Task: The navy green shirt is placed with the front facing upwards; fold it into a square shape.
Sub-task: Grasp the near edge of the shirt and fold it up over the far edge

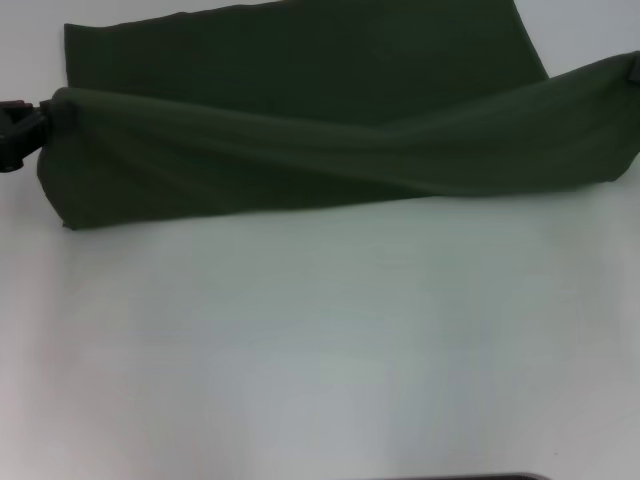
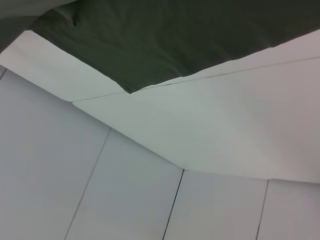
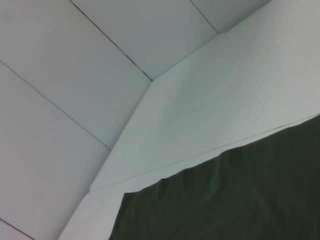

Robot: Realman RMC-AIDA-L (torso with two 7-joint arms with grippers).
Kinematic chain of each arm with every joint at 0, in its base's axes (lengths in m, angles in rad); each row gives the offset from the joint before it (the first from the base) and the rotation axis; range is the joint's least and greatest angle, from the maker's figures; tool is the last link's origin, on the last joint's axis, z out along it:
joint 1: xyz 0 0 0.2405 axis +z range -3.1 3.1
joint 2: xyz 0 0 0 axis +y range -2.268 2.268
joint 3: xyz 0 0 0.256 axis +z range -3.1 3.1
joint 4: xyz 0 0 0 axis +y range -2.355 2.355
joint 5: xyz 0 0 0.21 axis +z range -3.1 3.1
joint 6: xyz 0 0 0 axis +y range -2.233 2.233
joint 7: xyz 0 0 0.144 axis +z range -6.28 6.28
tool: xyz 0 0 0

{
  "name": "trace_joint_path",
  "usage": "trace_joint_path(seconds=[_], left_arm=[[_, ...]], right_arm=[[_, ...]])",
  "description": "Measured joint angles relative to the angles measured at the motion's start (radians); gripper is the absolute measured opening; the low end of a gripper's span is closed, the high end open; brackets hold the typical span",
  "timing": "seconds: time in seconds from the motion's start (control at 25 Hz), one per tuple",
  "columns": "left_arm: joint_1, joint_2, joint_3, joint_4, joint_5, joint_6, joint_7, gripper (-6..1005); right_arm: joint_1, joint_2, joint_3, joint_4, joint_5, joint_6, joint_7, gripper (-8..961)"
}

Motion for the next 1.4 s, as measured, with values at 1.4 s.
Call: trace_joint_path(seconds=[1.4], left_arm=[[-0.24,-0.019,0.062,-0.256,-0.009,-0.567,-0.008,38]], right_arm=[[0.223,-0.025,-0.251,0.146,-0.001,0.561,0.036,35]])
